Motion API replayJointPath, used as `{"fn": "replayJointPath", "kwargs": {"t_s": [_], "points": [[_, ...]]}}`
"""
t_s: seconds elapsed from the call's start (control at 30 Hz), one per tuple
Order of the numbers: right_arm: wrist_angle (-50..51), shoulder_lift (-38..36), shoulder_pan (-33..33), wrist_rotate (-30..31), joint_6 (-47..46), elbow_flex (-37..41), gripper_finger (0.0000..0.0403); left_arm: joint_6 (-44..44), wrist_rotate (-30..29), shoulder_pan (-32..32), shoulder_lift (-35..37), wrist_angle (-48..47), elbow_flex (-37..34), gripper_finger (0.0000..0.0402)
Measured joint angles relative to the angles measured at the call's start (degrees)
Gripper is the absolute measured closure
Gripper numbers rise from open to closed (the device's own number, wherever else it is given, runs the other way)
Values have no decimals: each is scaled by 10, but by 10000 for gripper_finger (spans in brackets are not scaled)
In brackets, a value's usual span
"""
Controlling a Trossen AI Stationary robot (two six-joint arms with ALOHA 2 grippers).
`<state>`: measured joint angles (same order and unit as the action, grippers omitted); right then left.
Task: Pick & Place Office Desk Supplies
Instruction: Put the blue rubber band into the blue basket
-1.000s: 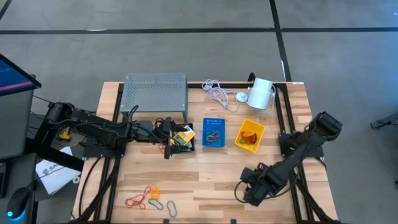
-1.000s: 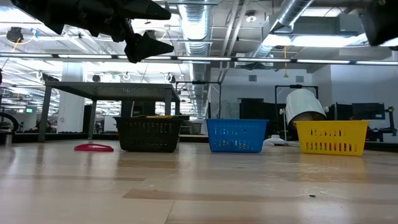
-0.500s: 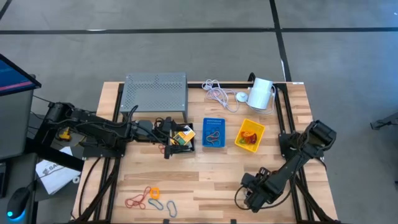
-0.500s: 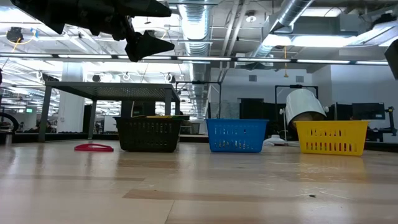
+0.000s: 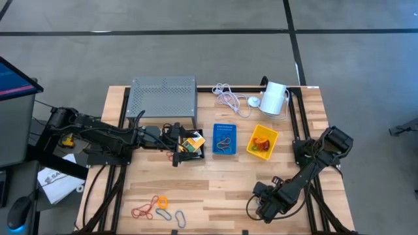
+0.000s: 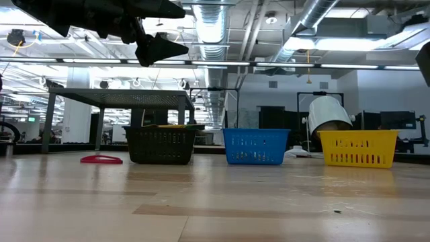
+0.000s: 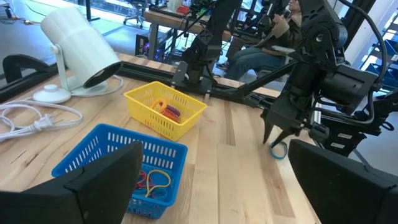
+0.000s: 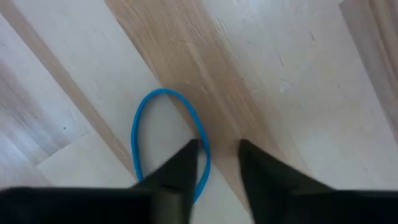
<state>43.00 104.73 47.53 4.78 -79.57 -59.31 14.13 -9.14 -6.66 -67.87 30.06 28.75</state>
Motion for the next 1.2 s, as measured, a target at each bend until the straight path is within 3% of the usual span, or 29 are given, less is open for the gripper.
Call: {"fn": "replayJointPath", "kwargs": {"t_s": [0.07,0.13,0.5,0.93,1.07,1.2], "points": [[1,0,-1,0,0,0,372,-1,0,0,0,0,0,5],[1,0,-1,0,0,0,391,-2,0,0,0,0,0,5],[3,-21,-2,16,3,5,401,-2,0,0,0,0,0,5],[31,-210,-3,200,63,3,403,-2,0,0,0,0,0,5],[37,-257,-28,247,131,3,403,-2,0,0,0,0,0,5],[37,-288,-83,256,223,2,403,-2,0,0,0,11,0,5]]}}
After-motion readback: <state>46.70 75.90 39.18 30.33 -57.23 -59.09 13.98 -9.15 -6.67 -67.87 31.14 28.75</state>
